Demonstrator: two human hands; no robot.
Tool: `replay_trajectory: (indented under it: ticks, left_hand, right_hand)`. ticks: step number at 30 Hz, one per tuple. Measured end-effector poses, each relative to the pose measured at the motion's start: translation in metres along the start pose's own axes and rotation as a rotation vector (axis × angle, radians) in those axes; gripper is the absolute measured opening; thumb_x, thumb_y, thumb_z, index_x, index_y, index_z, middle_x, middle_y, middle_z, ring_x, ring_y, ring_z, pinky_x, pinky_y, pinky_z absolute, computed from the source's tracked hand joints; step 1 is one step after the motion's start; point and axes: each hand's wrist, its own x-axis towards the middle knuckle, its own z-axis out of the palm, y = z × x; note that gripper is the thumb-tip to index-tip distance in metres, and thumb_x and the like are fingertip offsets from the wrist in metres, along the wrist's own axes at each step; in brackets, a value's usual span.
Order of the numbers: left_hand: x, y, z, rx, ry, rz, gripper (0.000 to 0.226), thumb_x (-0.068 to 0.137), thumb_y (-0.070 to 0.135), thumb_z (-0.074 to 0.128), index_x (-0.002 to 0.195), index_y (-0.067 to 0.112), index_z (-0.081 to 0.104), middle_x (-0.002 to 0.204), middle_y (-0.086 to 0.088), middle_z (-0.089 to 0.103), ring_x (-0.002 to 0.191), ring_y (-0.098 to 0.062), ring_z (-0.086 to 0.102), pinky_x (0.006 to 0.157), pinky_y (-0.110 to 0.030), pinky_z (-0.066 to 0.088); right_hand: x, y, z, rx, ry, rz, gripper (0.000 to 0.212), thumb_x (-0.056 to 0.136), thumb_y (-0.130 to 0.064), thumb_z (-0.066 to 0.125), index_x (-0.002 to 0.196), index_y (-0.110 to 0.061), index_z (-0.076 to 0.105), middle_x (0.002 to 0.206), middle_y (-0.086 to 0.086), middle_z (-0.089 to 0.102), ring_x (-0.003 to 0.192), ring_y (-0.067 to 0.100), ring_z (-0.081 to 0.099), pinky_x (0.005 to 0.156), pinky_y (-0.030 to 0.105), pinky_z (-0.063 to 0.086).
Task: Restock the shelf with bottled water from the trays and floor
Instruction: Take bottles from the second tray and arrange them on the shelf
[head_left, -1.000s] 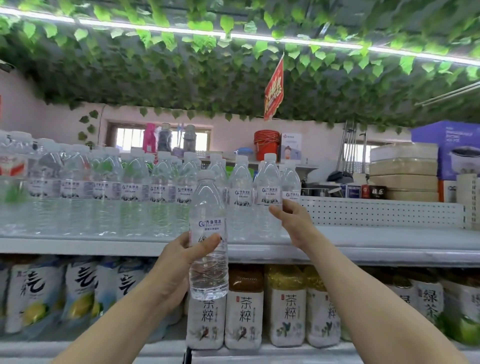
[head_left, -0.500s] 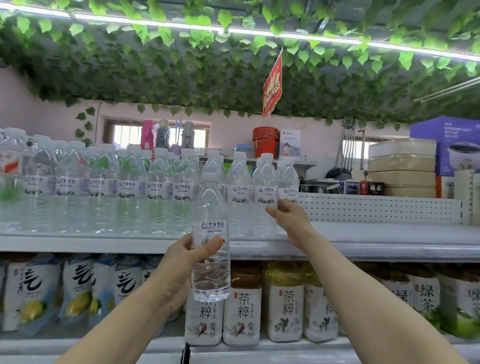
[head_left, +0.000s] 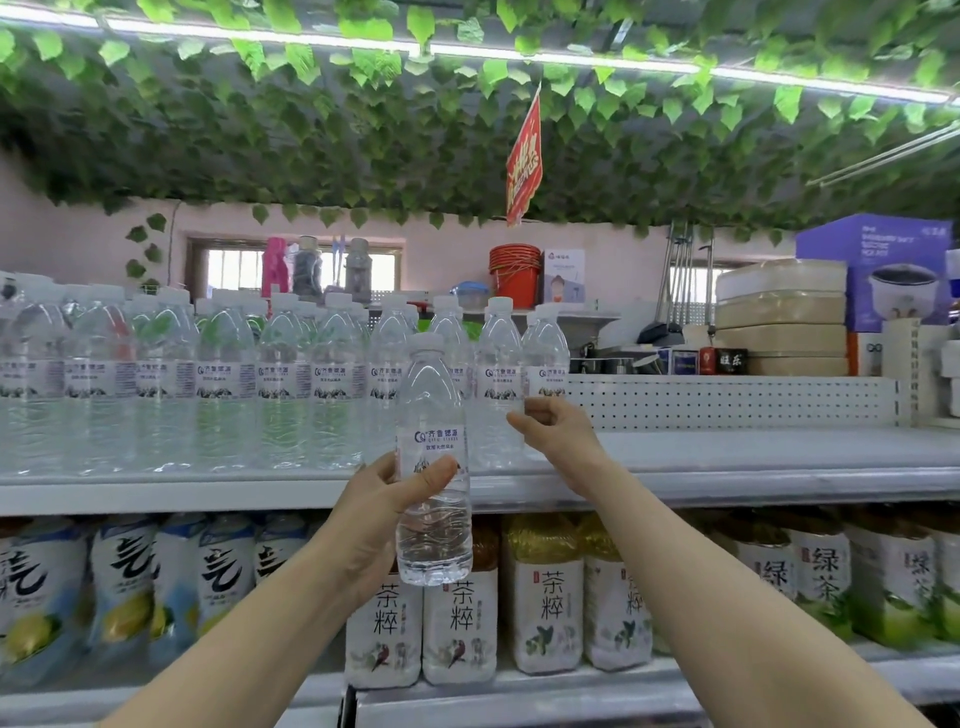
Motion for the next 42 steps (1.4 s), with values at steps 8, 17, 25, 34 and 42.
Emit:
replay_trajectory:
  ticks: [8,17,25,34,42]
  left_hand:
    - [0.024,0.001,0.056,-0.029,-0.012,0.015,0.051,0.075,0.016,0.079,0.122,0.005,0.064,0.109,-0.015,0.075,0.100,-0.031,0.072,0.089,-0.046,0.055]
    - [0.068,-0.002,0.143,-0.010,-0.034,0.021,0.053,0.066,0.022,0.085,0.114,0.006,0.068,0.105,-0.012,0.076,0.105,-0.033,0.070,0.099,-0.051,0.052]
    - [0.096,0.013,0.164,0.214,-0.053,0.128,0.048,0.072,0.024,0.083,0.115,0.014,0.063,0.108,-0.007,0.073,0.106,-0.026,0.066,0.105,-0.046,0.045]
    - [0.146,0.095,0.159,1.076,-0.110,0.513,0.099,0.081,0.024,0.081,0.158,0.029,0.019,0.146,-0.008,0.052,0.135,-0.023,0.047,0.108,-0.035,0.037]
    - [0.174,0.099,0.143,1.279,-0.097,0.498,0.109,0.063,0.046,0.089,0.152,0.039,0.027,0.131,-0.008,0.055,0.129,-0.026,0.044,0.110,-0.052,0.040]
  right_hand:
    - [-0.058,-0.026,-0.041,0.222,-0.256,-0.004,0.039,0.093,-0.028,0.072,0.130,-0.016,0.064,0.123,0.004,0.071,0.113,0.015,0.069,0.093,0.035,0.059]
    - [-0.079,-0.030,-0.095,0.236,-0.347,-0.001,0.049,0.088,-0.025,0.077,0.133,-0.030,0.058,0.108,0.001,0.077,0.094,0.009,0.074,0.072,0.022,0.058]
    - [-0.052,-0.019,-0.119,0.307,-0.278,-0.006,0.043,0.084,-0.015,0.080,0.122,-0.026,0.062,0.105,0.012,0.077,0.092,0.021,0.075,0.072,0.030,0.060]
    - [-0.012,-0.019,-0.106,0.317,-0.268,0.002,0.047,0.083,-0.016,0.082,0.125,-0.024,0.063,0.103,0.008,0.078,0.099,0.025,0.074,0.083,0.044,0.063]
    - [0.006,-0.010,-0.089,0.278,-0.300,-0.014,0.050,0.084,-0.018,0.082,0.128,-0.028,0.061,0.105,0.005,0.078,0.099,0.020,0.074,0.094,0.048,0.057]
